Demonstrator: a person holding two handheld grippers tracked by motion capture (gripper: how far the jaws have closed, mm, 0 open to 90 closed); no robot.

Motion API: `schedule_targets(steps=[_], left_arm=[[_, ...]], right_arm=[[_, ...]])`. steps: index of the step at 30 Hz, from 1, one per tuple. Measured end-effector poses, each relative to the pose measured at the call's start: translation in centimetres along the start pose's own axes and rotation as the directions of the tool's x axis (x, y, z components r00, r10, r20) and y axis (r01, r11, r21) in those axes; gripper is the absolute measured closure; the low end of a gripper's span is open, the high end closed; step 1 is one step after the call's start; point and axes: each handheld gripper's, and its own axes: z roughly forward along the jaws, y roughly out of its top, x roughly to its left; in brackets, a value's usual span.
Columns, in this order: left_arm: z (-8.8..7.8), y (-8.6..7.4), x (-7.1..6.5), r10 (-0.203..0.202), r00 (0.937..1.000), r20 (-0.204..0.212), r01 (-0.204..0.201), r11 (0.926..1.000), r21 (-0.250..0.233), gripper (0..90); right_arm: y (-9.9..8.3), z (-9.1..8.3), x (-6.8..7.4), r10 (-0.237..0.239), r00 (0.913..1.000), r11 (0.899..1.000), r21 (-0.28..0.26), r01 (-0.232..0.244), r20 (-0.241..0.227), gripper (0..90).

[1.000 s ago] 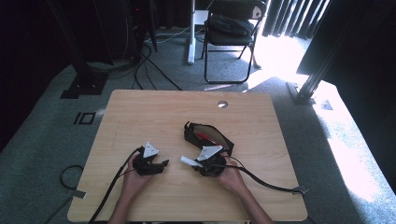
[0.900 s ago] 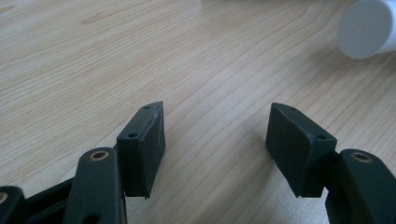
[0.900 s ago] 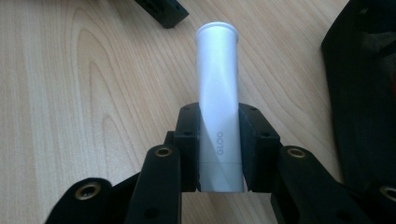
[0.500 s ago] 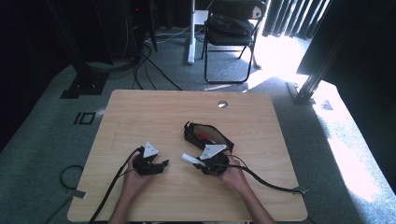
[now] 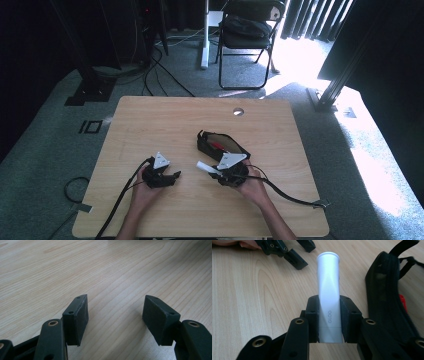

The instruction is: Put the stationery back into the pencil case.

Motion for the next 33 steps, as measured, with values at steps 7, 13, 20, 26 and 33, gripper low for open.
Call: schedule_targets(steps=[7, 13, 20, 26, 33], left_arm=[[0.0, 0.0, 0.0, -0.001, 1.0, -0.001, 0.001, 1.0, 0.0, 38.0], [0.0, 0.0, 0.0, -0.001, 1.0, -0.001, 0.001, 1.0, 0.0, 37.9], [0.0, 0.0, 0.0, -0.002, 1.0, -0.001, 0.002, 1.0, 0.0, 37.9], [0.0, 0.0, 0.0, -0.002, 1.0, -0.002, 0.002, 1.0, 0.001, 37.9], [0.0, 0.0, 0.0, -0.003, 1.0, -0.002, 0.003, 1.0, 0.001, 37.9]], right_arm=[[0.3, -0.8, 0.0, 0.0, 0.9998, 1.0, -0.022, 0.0, 0.02, 71.1], [0.5, -1.5, -0.1, 0.002, 0.9995, 0.999, -0.033, -0.001, 0.033, 71.1], [0.7, -2.3, -0.4, 0.0, 0.9986, 0.999, -0.048, 0.003, 0.053, 71.1], [0.9, -2.9, -0.6, -0.003, 0.9977, 0.998, -0.057, 0.007, 0.068, 71.1], [1.1, -3.6, -0.9, 0.001, 0.9964, 0.998, -0.069, 0.005, 0.085, 71.1]])
